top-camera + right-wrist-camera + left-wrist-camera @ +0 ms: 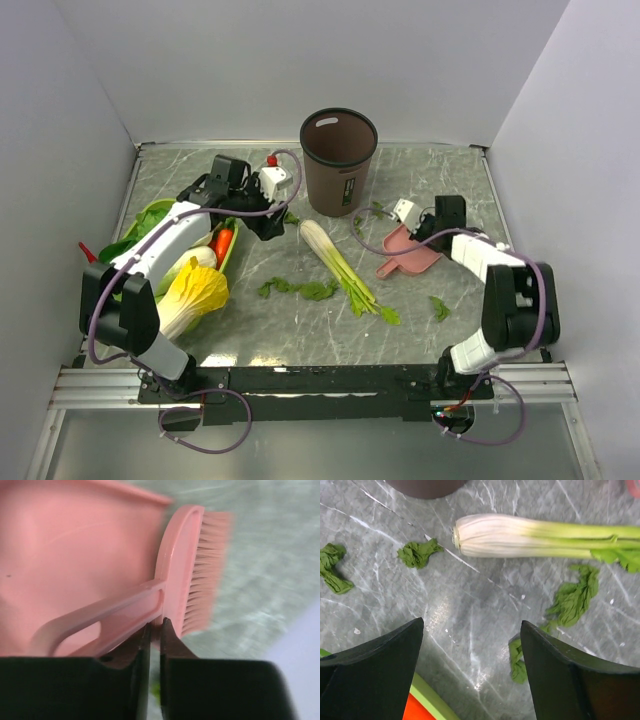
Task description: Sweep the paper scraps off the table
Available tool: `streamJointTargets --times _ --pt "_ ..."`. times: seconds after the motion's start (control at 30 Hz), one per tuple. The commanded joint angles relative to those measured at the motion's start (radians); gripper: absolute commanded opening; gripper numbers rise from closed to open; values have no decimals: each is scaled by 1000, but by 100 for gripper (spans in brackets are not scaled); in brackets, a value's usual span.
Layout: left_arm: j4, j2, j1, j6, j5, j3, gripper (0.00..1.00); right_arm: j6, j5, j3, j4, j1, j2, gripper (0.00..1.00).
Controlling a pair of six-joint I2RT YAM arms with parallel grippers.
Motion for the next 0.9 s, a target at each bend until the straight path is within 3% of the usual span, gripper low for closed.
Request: streamJointTargets --times 0.0,0.13,0.3,0.5,0.63,0.7,0.77,0.87 --pt "60 -26 -12 -77 5 30 82 95 39 -6 -17 3 -167 0" --pt "105 -80 -27 -76 -59 6 84 219 34 40 -98 9 -286 0" --pt "135 -94 -27 -163 -1 69 84 377 31 153 -192 47 -355 0" --pt "188 -54 -27 -226 80 219 85 598 -188 549 -420 61 -315 0" --pt "188 -27 -27 -232 113 331 87 712 -153 707 -450 92 -290 0" --pt "201 -8 -27 -283 108 365 89 697 -154 721 -396 115 -304 0" --pt "215 21 -27 -359 116 420 89 579 -125 683 -329 197 -342 0" --pt "226 68 -19 -511 165 506 92 244 36 477 -65 370 -417 0"
